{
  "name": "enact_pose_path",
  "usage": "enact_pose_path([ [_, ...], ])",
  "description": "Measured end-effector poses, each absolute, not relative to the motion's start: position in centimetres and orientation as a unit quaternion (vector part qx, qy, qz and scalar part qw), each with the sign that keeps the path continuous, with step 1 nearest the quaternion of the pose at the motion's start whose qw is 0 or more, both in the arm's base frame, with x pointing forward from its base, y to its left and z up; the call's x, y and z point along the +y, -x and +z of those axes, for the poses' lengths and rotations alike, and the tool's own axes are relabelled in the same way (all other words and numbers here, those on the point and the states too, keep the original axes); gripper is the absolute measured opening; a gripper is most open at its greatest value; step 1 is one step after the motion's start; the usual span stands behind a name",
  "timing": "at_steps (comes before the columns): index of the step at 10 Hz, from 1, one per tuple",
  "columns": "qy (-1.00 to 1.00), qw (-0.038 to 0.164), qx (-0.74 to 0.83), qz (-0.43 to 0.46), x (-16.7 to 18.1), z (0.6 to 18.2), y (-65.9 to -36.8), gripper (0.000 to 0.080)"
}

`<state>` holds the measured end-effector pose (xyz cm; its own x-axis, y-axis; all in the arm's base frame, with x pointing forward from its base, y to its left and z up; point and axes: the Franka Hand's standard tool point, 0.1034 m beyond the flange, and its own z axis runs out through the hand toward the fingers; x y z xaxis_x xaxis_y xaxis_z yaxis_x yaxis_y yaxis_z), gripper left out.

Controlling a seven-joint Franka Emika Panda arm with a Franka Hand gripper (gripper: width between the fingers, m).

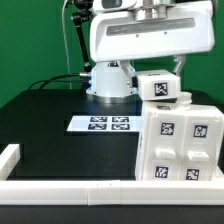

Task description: Assemble cabinet

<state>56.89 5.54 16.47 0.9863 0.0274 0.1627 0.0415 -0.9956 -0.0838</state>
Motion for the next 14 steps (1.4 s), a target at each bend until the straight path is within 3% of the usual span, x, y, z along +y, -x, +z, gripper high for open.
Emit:
enact_pose_path([
  [4,0.995,0.048,-0.013,-0.087,7.8,17.0,-58.4,0.0561],
  [10,0.995,0.041,-0.023,-0.086,5.6,17.3,-56.8,0.0561],
  [14,0.996,0.047,-0.025,-0.074,7.2,16.4,-59.4,0.0561],
])
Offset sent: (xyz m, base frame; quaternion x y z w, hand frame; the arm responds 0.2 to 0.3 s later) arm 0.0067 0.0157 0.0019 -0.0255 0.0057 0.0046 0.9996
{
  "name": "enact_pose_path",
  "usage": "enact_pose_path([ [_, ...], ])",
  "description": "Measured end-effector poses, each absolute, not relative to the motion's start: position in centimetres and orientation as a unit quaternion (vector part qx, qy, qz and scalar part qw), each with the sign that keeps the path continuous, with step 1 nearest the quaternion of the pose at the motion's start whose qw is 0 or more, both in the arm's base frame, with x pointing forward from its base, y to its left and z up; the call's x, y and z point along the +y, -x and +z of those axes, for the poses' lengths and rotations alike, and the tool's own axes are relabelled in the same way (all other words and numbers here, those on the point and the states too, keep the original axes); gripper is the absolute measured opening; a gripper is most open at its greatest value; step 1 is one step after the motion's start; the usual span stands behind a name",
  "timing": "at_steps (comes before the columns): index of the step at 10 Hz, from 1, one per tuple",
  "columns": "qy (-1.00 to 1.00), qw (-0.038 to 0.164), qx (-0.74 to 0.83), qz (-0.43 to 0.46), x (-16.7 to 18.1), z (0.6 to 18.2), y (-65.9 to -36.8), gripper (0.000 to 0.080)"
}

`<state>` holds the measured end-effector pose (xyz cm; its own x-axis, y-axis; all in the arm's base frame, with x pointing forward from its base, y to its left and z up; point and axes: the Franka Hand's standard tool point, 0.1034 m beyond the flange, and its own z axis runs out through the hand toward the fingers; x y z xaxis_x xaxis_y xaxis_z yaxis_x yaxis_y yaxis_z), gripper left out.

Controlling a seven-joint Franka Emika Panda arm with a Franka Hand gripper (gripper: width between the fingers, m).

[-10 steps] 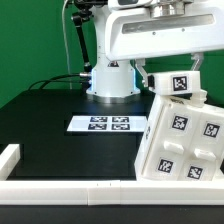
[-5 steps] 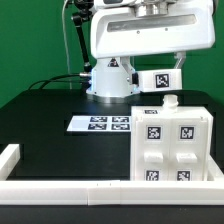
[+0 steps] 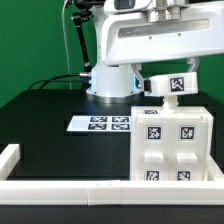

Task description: Assemble cabinet

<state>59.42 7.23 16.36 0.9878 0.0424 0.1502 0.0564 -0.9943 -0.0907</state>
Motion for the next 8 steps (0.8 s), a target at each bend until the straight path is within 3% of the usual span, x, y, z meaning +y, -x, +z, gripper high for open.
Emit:
enact_pose_path([
  [6,0.997,0.05,-0.025,-0.059,7.7,16.3,-60.0,0.0561],
  [8,0.997,0.052,-0.016,-0.047,7.8,15.4,-60.5,0.0561],
])
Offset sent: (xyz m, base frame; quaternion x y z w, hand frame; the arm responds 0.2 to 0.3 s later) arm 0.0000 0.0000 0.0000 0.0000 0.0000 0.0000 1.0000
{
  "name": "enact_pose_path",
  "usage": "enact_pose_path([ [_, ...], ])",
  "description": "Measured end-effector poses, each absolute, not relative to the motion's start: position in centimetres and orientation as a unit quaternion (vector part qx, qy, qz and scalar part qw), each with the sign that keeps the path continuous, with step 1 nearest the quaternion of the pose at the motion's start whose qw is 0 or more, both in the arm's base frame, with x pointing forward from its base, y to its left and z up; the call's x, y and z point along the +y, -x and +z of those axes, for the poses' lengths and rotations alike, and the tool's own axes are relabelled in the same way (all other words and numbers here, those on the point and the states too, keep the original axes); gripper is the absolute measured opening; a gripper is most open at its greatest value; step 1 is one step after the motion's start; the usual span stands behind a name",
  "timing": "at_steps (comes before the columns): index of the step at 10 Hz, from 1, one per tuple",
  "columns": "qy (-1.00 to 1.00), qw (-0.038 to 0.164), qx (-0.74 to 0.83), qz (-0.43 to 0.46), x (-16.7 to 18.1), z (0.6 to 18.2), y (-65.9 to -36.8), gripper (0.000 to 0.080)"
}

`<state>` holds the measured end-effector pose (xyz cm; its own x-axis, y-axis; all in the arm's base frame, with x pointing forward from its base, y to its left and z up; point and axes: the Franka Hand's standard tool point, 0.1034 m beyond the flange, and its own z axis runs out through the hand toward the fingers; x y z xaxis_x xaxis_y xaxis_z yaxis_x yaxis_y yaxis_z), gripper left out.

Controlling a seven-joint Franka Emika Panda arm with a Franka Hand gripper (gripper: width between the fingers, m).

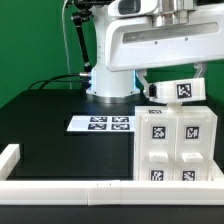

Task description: Assemble cabinet

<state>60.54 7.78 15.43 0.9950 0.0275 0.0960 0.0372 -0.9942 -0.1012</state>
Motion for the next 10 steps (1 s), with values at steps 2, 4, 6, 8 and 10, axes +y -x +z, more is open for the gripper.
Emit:
enact_pose_path([
  [2,0.998,0.053,0.003,-0.037,7.95,15.04,-60.44,0.0561],
  [4,0.998,0.053,0.016,-0.037,7.98,15.03,-60.43,0.0561],
  [6,0.997,0.053,0.015,-0.046,8.04,15.01,-60.56,0.0561],
  [8,0.997,0.053,0.015,-0.046,8.04,14.95,-60.54,0.0723],
  [10,0.997,0.053,0.015,-0.046,8.04,14.93,-60.53,0.0776],
])
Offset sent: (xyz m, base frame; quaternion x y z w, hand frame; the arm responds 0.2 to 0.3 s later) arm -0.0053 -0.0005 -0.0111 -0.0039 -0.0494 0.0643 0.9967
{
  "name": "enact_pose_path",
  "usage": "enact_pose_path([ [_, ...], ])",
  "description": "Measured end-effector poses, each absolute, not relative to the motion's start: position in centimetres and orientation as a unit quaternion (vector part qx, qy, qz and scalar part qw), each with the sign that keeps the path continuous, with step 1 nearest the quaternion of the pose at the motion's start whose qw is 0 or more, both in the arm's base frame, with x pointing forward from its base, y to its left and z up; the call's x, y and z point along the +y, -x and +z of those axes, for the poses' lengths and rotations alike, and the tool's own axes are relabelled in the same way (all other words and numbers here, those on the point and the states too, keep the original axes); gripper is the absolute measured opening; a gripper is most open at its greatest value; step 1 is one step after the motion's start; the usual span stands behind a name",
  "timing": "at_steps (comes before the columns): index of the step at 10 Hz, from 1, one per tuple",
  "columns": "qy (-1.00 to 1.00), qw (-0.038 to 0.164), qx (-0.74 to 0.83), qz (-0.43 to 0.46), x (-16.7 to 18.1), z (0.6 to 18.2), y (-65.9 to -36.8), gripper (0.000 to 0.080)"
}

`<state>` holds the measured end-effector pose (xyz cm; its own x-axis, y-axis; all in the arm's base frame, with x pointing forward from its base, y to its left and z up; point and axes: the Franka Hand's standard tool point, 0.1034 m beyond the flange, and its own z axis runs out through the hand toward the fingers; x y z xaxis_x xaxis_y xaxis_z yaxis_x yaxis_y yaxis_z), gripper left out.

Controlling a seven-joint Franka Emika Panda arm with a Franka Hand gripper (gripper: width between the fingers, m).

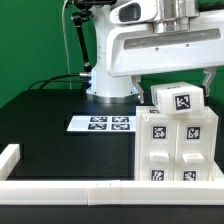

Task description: Assemble cabinet

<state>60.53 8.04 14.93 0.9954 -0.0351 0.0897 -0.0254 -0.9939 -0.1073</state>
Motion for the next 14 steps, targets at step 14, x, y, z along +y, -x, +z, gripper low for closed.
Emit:
enact_pose_path([
  [14,0.991,0.051,0.004,-0.124,7.9,15.3,-61.4,0.0551],
])
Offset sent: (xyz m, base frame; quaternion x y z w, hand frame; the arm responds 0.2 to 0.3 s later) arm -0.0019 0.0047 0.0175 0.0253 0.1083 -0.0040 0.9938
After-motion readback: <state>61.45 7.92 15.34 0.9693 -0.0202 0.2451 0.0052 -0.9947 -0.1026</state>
